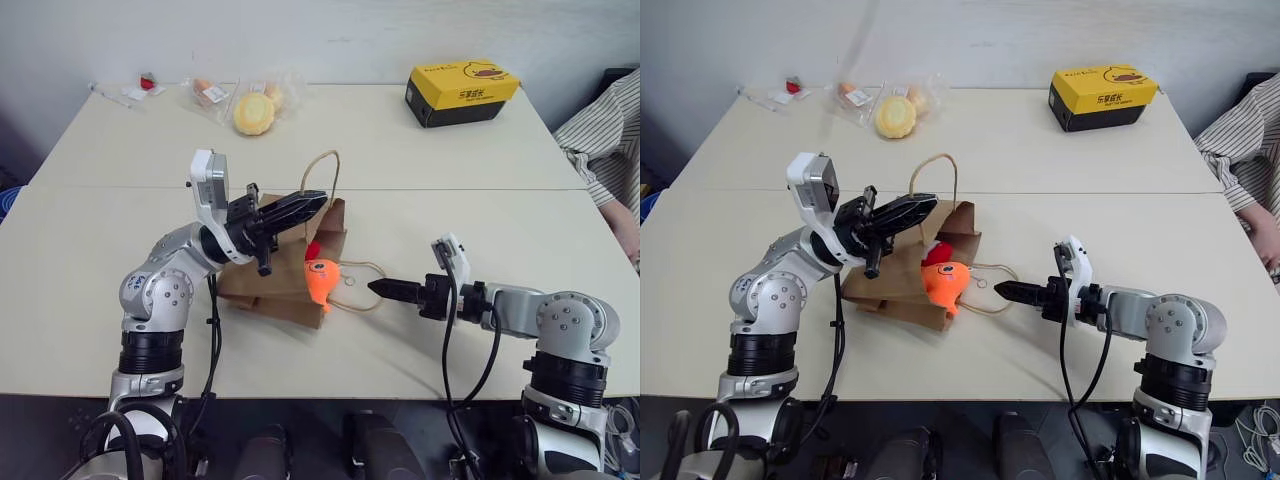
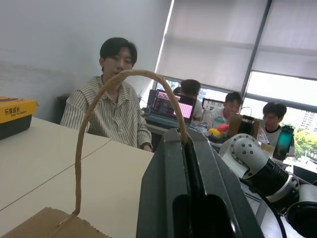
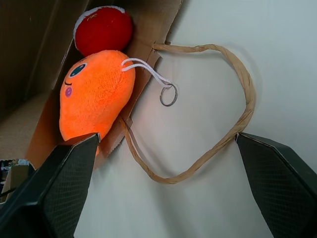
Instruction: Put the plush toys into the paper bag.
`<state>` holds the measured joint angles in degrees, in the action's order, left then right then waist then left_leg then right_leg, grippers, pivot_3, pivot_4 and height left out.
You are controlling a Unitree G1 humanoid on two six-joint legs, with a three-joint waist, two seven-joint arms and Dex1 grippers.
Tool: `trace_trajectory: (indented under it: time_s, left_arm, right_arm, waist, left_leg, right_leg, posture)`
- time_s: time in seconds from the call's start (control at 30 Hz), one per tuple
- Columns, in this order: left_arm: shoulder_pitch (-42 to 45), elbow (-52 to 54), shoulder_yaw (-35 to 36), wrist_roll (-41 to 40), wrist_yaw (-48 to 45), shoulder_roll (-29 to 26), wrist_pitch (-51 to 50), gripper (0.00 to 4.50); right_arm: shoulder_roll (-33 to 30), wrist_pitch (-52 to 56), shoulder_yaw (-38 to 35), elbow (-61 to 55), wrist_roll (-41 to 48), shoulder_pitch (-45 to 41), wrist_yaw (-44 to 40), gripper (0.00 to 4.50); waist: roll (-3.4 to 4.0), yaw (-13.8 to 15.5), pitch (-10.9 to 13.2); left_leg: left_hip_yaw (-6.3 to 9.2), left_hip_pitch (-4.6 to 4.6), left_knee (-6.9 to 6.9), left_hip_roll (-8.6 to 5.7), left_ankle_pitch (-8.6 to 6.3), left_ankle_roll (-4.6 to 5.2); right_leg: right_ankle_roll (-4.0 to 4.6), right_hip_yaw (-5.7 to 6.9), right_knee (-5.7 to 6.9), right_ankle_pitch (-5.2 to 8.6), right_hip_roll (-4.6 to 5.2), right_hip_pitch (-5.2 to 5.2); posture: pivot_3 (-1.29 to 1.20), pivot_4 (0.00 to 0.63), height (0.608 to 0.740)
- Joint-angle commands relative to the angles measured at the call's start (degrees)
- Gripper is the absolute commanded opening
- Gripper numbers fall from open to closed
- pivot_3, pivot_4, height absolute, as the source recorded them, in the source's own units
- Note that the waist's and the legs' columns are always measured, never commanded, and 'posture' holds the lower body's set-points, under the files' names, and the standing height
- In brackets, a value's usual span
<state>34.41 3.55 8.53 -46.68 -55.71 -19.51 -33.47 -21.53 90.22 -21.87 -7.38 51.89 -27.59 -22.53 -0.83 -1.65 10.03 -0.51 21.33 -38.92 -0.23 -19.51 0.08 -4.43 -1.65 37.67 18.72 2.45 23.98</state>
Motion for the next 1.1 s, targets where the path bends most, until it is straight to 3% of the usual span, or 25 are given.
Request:
trace_trajectory:
  time_s: [0.03,0.2,0.37,0.67,0.8,1.1]
  left_arm:
    - [0.44,1.91,2.83,-4.37,1.42,-0.05,-1.59,0.00]
    - [2.36,1.58,5.93,-9.97,3.61,-0.14,-5.07,0.00]
    - [1.88,1.45,6.00,-10.45,3.47,-0.98,-5.73,0.00]
    - [0.37,2.57,3.90,-8.87,2.50,-1.59,-4.96,0.00]
    - [-0.03,2.87,3.79,-8.75,2.67,-1.67,-4.65,0.00]
    - [-1.62,4.22,3.44,-8.73,2.82,-2.02,-4.28,0.00]
  right_arm:
    - [-4.43,2.28,-0.16,2.20,6.35,1.96,1.61,4.48]
    - [-7.55,2.28,0.43,4.10,13.61,4.03,5.30,4.48]
    - [-5.48,2.28,-1.72,6.41,18.19,3.37,10.78,4.48]
    - [6.48,0.64,-4.54,9.71,17.98,-2.23,19.18,4.48]
    - [7.15,1.76,-6.06,10.51,19.28,-3.52,19.22,3.30]
    - [4.51,-5.63,-8.45,3.91,23.04,-1.94,14.55,0.13]
  waist:
    - [0.01,0.11,0.00]
    - [0.00,0.27,0.01]
    - [0.00,0.17,0.01]
    - [0.01,-0.56,0.01]
    - [0.04,-0.08,0.02]
    - [0.05,0.06,0.04]
  left_leg:
    - [0.00,0.01,0.01,0.00,-0.01,0.01]
    - [0.08,0.12,-0.03,-0.01,-0.05,0.09]
    - [0.07,0.12,-0.03,-0.01,-0.06,0.11]
    - [0.03,0.01,0.04,0.03,0.00,0.01]
    - [0.03,0.11,0.04,0.01,0.00,0.01]
    - [0.04,0.24,0.04,-0.01,-0.06,0.11]
  right_leg:
    - [0.00,0.00,-0.01,0.00,0.00,0.00]
    - [-0.01,0.04,-0.15,0.00,0.02,-0.03]
    - [-0.01,0.04,-0.16,-0.01,0.02,-0.05]
    - [-0.01,-0.01,-0.13,-0.01,-0.04,-0.03]
    - [-0.01,-0.01,-0.08,-0.01,-0.02,0.03]
    - [-0.01,0.02,-0.21,-0.01,0.02,0.07]
  posture:
    - [0.00,0.150,0.740]
    - [0.00,0.150,0.740]
    - [0.00,0.150,0.740]
    - [0.00,0.150,0.740]
    - [0.00,0.150,0.740]
    - [0.00,0.150,0.740]
